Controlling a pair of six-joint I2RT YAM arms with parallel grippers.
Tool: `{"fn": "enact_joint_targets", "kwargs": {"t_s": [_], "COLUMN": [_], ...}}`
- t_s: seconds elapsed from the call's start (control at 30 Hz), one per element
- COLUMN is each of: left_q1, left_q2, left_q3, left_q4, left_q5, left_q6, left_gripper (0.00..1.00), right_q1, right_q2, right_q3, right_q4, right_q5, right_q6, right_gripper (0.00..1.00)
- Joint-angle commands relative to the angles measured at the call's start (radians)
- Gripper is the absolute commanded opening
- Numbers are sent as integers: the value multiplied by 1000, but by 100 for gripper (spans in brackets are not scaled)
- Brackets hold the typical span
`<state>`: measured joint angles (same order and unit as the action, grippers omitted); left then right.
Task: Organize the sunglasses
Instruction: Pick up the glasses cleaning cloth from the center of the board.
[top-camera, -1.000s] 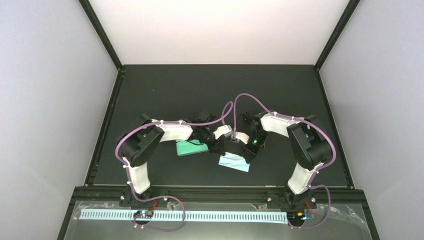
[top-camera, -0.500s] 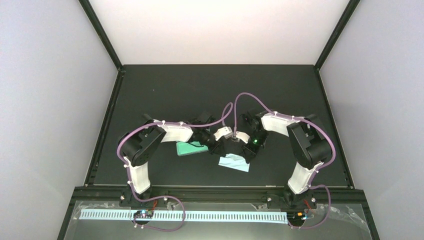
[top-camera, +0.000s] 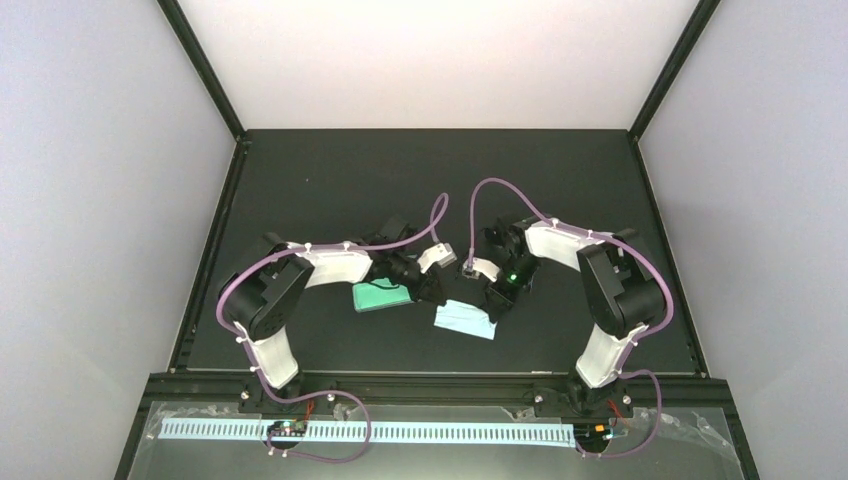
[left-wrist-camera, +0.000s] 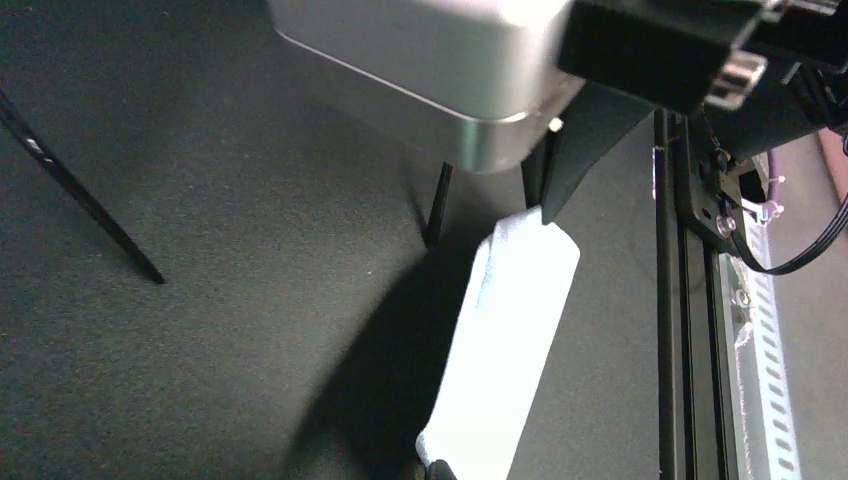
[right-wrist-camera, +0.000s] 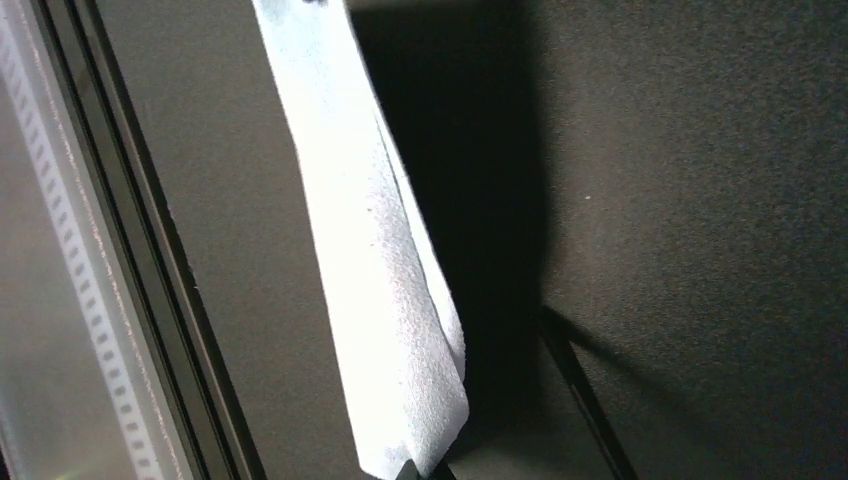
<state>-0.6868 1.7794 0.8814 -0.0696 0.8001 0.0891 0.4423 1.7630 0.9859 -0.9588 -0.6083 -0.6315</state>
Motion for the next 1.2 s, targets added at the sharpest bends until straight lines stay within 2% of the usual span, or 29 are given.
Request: {"fn": "enact_joint_targets", "kwargs": {"t_s": [0.0, 0.67, 1.17], "left_q1": [15, 122, 184], "left_q2": [-36, -112, -279], "left_q3": [13, 56, 37], "left_q4": [17, -126, -365], "left_q5": [34, 57, 9], "left_q6": [-4, 72, 212], "left_gripper": [1, 1, 1], "right_q1": [-5, 4, 110], "right_q2": [-25, 31, 78], "right_q3": [34, 211, 383], "right_q4": [-38, -90, -110], "right_q5": [-42, -50, -58], "right_q6": [-47, -42, 14], "right_gripper": [1, 1, 1]}}
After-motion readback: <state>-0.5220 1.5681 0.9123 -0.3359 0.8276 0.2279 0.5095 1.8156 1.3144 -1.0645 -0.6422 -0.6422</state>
